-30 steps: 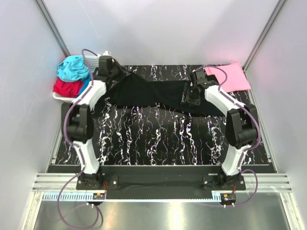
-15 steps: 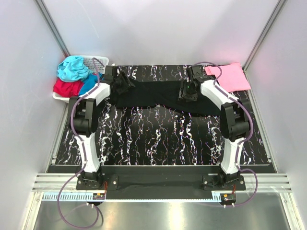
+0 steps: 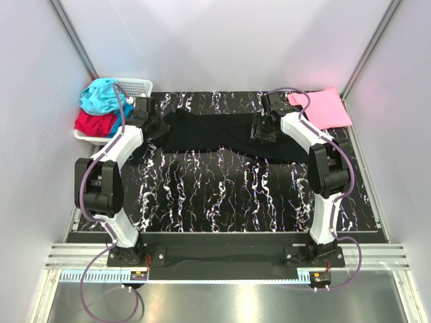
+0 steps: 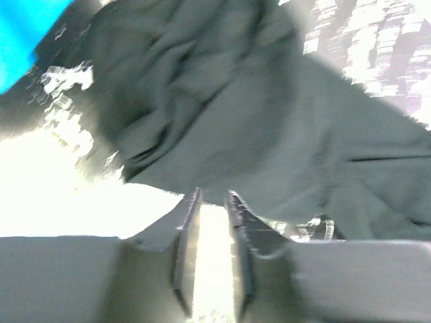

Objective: Fold and stack the t-shirts
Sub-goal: Fold the tshirt

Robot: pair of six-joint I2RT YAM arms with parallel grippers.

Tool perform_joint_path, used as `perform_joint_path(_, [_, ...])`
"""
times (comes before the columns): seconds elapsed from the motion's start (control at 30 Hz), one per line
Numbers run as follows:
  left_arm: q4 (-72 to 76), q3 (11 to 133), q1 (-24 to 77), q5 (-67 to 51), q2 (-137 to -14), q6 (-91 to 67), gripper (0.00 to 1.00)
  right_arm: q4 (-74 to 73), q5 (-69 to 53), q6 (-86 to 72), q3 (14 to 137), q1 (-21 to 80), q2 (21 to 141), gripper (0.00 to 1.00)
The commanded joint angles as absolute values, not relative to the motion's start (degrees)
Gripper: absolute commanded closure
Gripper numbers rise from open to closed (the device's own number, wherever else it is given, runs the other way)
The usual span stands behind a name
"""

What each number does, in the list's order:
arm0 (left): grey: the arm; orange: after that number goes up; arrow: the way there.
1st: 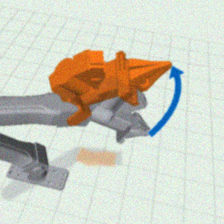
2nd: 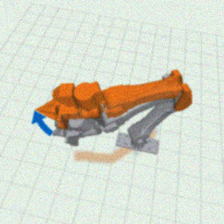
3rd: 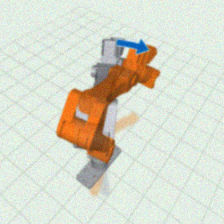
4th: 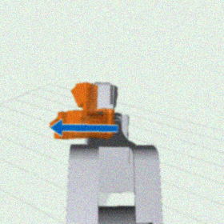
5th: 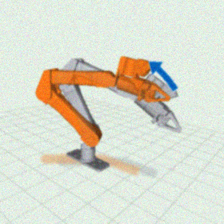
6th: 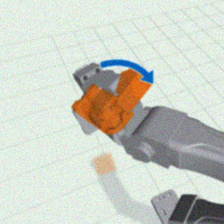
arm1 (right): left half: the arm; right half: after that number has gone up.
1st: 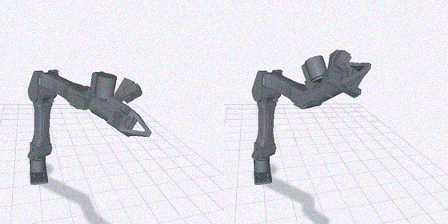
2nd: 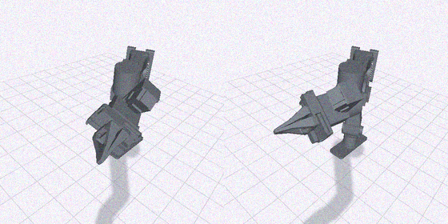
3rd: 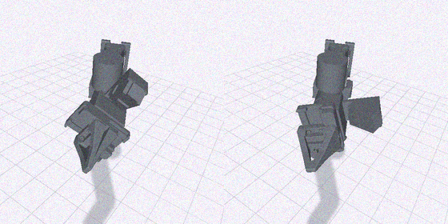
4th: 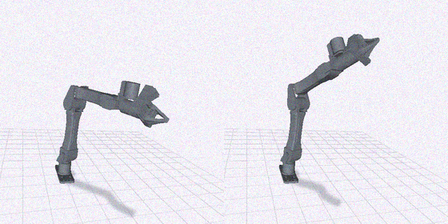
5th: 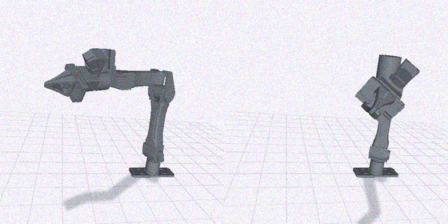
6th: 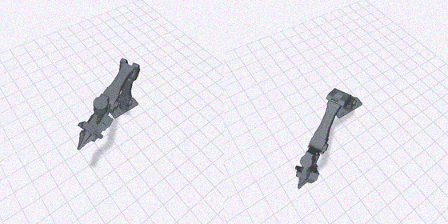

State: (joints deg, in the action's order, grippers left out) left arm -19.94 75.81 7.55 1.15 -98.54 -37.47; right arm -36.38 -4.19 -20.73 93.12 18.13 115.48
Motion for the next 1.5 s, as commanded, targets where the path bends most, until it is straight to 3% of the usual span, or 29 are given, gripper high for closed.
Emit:
perform_joint_path(0.0, [-25.30, 74.44, 7.21, 7.03, -98.78, -39.98, 0.79, -36.74, -4.75, -19.95, 94.66, 18.72, 115.14, 0.43])
perform_joint_path(0.13, [-25.84, 75.58, 7.21, 5.80, -100.72, -40.34, 0.77, -36.83, -4.04, -19.69, 94.48, 18.72, 115.05, 0.43])
perform_joint_path(0.3, [-25.75, 78.57, 6.77, 5.72, -104.32, -39.90, 0.60, -36.91, -2.73, -19.60, 95.01, 18.81, 115.31, 0.42])
perform_joint_path(0.4, [-26.28, 78.75, 6.16, 4.49, -106.43, -41.22, 0.57, -37.44, -1.33, -19.69, 95.80, 18.72, 115.75, 0.42])
perform_joint_path(1.2, [-24.70, 80.51, 5.80, 5.45, -113.99, -40.17, 0.60, -39.73, 1.93, -18.46, 98.70, 18.63, 116.19, 0.41])
perform_joint_path(1.37, [-22.16, 80.16, 5.80, 2.48, -114.43, -38.06, 0.65, -39.81, 1.85, -18.54, 99.32, 18.72, 116.46, 0.41])
perform_joint_path(1.47, [-20.66, 79.72, 5.80, 0.97, -114.78, -37.36, 0.74, -39.99, 2.11, -18.46, 99.49, 18.72, 116.37, 0.41])
